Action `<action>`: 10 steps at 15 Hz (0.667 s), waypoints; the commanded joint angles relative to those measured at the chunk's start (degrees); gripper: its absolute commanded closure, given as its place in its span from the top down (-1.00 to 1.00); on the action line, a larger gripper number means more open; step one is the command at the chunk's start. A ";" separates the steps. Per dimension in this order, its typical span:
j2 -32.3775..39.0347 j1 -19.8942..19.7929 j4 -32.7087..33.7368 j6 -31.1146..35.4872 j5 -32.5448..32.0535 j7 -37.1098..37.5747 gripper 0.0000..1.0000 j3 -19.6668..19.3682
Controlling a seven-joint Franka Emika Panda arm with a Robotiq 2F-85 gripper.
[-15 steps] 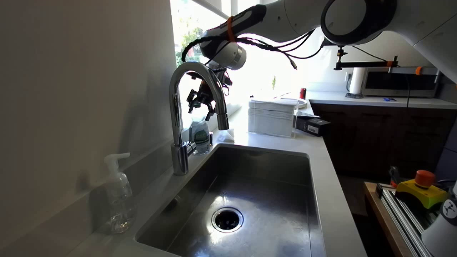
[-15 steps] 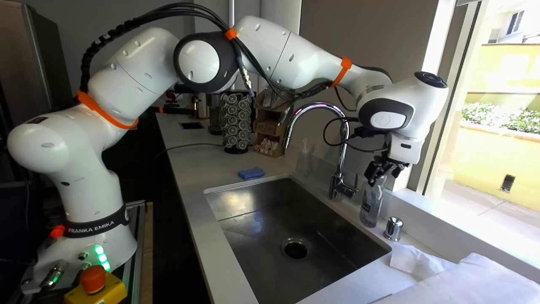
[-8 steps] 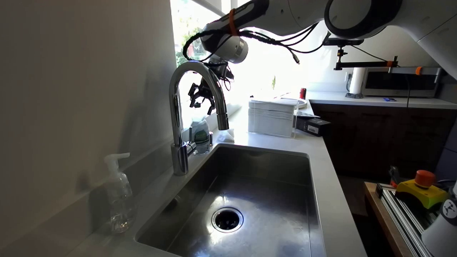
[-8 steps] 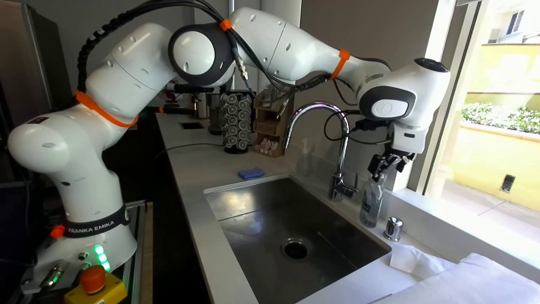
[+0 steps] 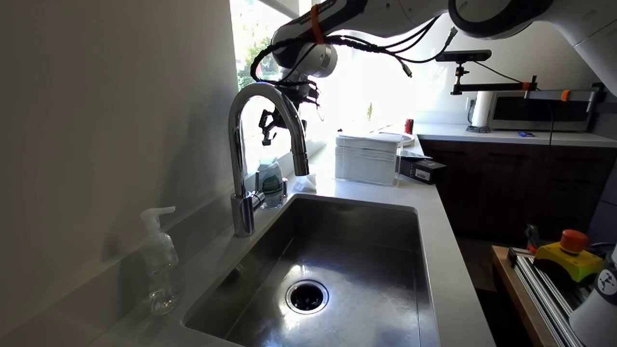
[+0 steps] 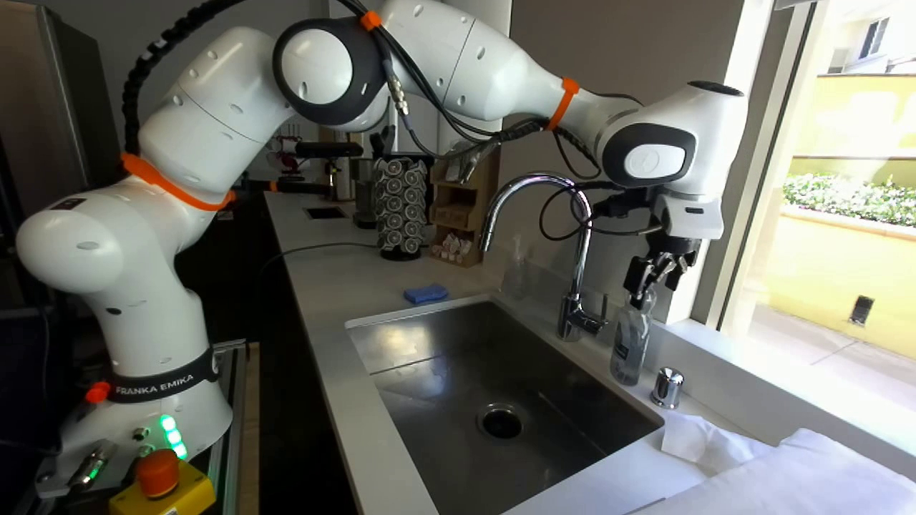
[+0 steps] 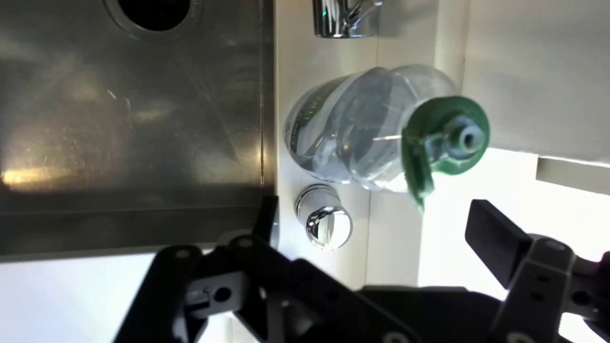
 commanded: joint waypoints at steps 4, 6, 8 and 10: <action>-10.38 1.90 -12.04 5.26 -7.46 -11.31 1.00 -1.02; -12.61 2.21 -15.02 8.17 -9.60 -13.71 1.00 -1.19; -14.36 3.30 -17.25 10.20 -10.05 -15.83 1.00 -2.43; -15.92 3.28 -19.50 11.94 -9.03 -19.19 1.00 -2.24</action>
